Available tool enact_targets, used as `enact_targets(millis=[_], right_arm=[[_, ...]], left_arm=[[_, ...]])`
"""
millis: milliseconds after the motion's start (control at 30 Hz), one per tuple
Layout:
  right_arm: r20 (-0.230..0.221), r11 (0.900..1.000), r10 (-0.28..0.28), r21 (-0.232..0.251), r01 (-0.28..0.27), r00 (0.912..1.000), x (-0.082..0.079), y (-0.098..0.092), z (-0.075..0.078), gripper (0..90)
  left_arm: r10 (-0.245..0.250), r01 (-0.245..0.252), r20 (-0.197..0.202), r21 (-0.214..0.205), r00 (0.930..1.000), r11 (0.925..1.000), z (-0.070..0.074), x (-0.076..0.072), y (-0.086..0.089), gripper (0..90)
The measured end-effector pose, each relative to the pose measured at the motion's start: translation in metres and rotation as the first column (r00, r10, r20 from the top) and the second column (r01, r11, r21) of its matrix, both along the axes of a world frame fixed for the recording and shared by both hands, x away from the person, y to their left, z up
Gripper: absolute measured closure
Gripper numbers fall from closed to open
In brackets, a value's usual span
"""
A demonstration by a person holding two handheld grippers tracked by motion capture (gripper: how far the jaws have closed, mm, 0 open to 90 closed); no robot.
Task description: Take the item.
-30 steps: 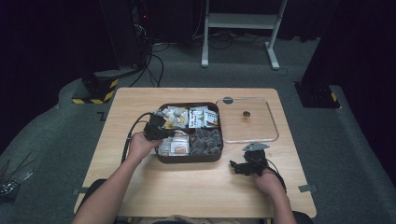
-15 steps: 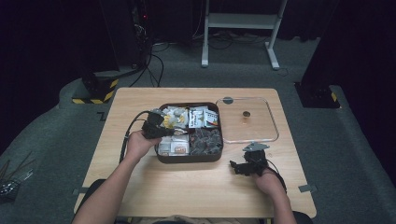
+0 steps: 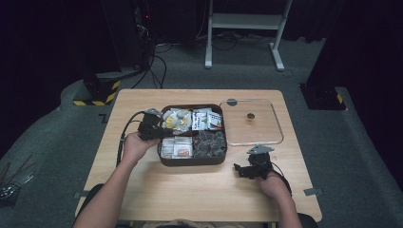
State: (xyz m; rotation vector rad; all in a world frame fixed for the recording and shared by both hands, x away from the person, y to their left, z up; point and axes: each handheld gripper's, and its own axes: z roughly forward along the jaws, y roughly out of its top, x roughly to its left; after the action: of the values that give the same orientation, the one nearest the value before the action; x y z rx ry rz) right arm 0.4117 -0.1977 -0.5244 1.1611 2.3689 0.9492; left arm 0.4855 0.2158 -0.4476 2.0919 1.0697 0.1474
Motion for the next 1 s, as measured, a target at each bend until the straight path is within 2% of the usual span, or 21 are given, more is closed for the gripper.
enact_targets(millis=[500, 733, 1000], right_arm=[[-0.002, 1.0, 0.006, 0.001, -0.006, 1.0, 0.001, 0.001, 0.0, 7.8], [-0.001, 0.9997, 0.025, 0.001, -0.025, 0.9997, 0.004, 0.001, 0.0, 7.8], [0.0, 0.9996, 0.027, 0.001, -0.027, 0.9996, 0.006, 0.002, 0.0, 7.7]], left_arm=[[0.053, -0.053, 0.019, -0.004, 0.9984, 0.9986, 0.01, -0.014, 0.027, 88.7], [0.095, -0.095, 0.026, -0.015, 0.9951, 0.9954, 0.013, -0.019, 0.043, 88.7], [0.156, -0.155, 0.028, -0.028, 0.9873, 0.9875, 0.014, -0.025, 0.067, 88.7]])
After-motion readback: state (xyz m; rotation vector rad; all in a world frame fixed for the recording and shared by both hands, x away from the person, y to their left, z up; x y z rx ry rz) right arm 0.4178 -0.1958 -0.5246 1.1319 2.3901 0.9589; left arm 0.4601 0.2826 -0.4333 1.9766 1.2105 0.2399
